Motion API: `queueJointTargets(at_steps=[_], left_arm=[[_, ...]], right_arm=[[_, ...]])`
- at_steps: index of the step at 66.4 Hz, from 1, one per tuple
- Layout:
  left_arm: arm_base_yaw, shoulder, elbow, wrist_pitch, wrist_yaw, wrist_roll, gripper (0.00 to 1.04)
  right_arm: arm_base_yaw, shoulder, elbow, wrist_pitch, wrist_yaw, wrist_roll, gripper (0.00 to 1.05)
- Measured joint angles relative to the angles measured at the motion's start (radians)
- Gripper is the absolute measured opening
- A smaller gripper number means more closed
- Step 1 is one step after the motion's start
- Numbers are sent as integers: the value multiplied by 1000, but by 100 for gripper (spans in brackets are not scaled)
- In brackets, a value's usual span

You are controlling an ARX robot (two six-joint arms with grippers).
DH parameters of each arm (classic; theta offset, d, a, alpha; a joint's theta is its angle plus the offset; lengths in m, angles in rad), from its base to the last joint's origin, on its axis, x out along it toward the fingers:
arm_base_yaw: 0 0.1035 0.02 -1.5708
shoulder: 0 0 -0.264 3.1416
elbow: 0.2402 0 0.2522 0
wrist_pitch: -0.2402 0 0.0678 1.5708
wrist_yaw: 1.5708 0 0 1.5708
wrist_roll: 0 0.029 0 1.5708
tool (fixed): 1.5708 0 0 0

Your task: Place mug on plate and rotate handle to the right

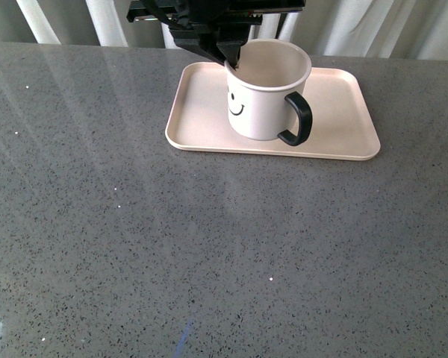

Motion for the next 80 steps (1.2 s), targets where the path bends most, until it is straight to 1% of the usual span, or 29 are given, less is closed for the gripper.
queueJointTargets(at_steps=[22, 30, 60, 80], left_arm=[[-4, 146, 208, -102, -7, -5, 2], [-7, 175, 253, -124, -8, -5, 2], [-12, 247, 344, -161, -3, -5, 2], [-18, 259, 355, -165, 0, -5, 2]], right_arm=[[0, 0, 0, 0, 0, 0, 96], [0, 0, 0, 0, 0, 0, 96], [0, 0, 0, 0, 0, 0, 96], [0, 0, 0, 0, 0, 0, 96]])
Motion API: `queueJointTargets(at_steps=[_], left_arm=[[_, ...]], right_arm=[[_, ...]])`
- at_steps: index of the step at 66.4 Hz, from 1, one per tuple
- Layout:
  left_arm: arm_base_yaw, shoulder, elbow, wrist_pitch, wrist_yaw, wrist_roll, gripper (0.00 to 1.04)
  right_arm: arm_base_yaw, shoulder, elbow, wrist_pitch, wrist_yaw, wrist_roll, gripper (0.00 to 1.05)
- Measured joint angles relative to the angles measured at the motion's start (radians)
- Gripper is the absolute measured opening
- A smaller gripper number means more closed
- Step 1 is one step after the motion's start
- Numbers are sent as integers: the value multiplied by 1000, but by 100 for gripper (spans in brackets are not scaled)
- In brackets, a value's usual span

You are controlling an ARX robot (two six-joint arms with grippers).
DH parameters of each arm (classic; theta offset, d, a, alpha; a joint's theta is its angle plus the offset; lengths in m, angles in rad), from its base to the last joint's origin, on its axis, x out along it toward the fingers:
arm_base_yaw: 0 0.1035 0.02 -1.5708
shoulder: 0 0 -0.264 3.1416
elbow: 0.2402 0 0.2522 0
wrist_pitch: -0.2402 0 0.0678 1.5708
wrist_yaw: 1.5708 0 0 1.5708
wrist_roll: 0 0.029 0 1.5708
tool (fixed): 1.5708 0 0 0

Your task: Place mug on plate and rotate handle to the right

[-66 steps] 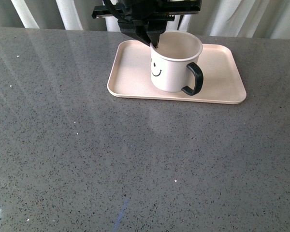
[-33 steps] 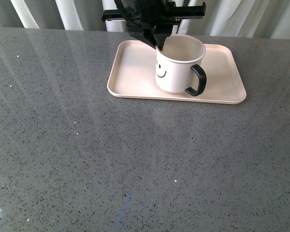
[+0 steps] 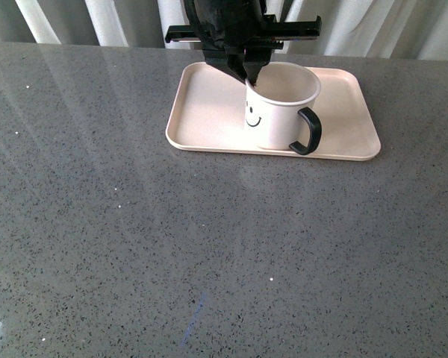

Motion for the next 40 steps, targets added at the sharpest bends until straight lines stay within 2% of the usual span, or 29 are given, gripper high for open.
queueJointTargets(at_steps=[5, 19, 26, 40], left_arm=[[0, 0, 0, 5, 3, -2, 4], [-5, -4, -16, 29, 17, -2, 36], [-7, -28, -66, 46, 19, 6, 58], [-6, -108, -148, 78, 18, 36, 88]], right_arm=[[0, 0, 0, 0, 0, 0, 96], [0, 0, 0, 0, 0, 0, 96], [0, 0, 0, 0, 0, 0, 96], [0, 0, 0, 0, 0, 0, 96]])
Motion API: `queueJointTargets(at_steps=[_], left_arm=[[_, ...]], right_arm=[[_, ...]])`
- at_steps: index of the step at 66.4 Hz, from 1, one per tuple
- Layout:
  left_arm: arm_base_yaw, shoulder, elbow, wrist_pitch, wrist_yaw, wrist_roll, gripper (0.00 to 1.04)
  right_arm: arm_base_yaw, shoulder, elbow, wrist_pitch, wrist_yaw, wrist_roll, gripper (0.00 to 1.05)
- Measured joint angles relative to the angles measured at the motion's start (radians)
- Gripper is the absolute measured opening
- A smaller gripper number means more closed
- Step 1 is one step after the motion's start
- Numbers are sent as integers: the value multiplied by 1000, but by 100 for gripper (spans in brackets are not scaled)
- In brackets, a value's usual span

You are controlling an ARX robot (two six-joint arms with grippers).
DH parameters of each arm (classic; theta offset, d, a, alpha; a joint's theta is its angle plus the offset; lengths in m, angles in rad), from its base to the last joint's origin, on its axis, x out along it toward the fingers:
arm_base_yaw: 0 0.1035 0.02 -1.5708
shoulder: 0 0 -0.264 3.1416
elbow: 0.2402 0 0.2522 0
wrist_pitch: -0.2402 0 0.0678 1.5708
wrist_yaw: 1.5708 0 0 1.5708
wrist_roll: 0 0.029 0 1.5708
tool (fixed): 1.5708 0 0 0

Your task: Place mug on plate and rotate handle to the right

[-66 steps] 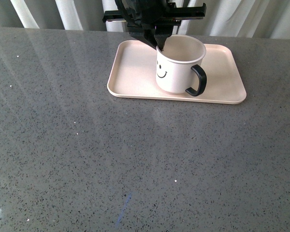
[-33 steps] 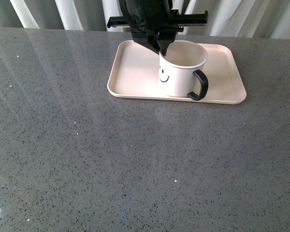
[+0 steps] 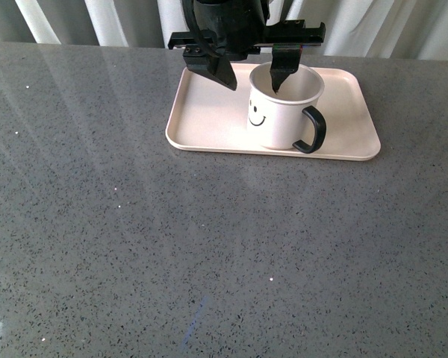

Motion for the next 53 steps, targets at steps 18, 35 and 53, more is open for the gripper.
queueJointTargets(at_steps=[18, 35, 53], left_arm=[[43, -206, -172, 147, 39, -1, 95], [100, -502, -671, 875, -343, 83, 77], [271, -884, -1396, 1566, -386, 150, 26]], right_arm=[[0, 0, 0, 0, 0, 0, 96], [0, 0, 0, 0, -1, 0, 96], [0, 0, 0, 0, -2, 0, 96]])
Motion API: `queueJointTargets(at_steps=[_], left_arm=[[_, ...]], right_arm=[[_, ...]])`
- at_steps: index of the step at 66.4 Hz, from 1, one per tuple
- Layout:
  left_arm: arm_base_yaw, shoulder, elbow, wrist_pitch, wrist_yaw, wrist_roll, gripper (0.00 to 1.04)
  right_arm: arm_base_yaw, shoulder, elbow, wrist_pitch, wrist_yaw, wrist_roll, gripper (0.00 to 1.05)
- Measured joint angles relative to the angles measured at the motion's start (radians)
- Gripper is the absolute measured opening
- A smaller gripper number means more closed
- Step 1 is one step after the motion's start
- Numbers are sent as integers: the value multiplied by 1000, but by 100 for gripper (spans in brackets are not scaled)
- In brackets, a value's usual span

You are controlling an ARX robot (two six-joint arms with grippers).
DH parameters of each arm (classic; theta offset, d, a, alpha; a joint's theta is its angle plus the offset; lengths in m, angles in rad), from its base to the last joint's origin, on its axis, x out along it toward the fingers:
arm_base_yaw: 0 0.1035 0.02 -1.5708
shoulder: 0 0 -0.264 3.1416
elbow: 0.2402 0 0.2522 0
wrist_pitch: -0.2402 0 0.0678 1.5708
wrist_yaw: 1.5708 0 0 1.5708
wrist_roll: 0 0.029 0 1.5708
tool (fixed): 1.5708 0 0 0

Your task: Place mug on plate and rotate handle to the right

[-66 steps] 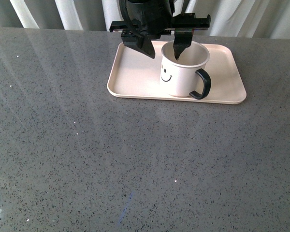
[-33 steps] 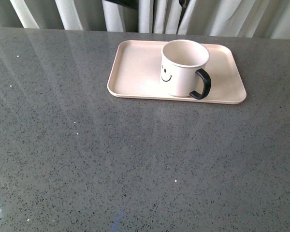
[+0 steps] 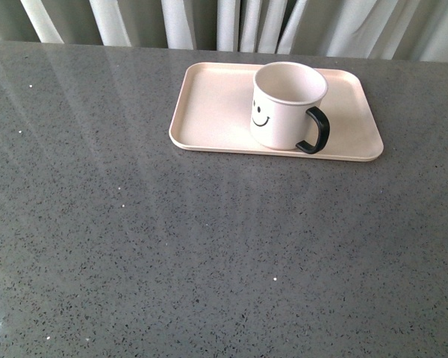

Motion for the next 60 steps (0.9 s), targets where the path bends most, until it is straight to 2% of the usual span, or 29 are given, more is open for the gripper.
queueJointTargets(at_steps=[3, 8, 25, 43, 47, 51, 55, 60], left_arm=[[11, -23, -61, 13, 15, 1, 19], [37, -94, -188, 39, 57, 2, 1], [111, -307, -407, 56, 117, 8, 1], [148, -491, -529, -7, 164, 9, 1], [190, -533, -550, -31, 224, 9, 1], [211, -564, -566, -48, 229, 9, 1], [223, -570, -596, -2, 228, 9, 1], [224, -619, -630, -43, 239, 10, 1]], right_arm=[[0, 0, 0, 0, 0, 0, 96], [0, 0, 0, 0, 1, 0, 96], [0, 0, 0, 0, 1, 0, 96], [0, 0, 0, 0, 2, 0, 96], [0, 0, 0, 0, 1, 0, 96], [0, 0, 0, 0, 1, 0, 96], [0, 0, 0, 0, 2, 0, 96], [0, 0, 0, 0, 2, 0, 96]])
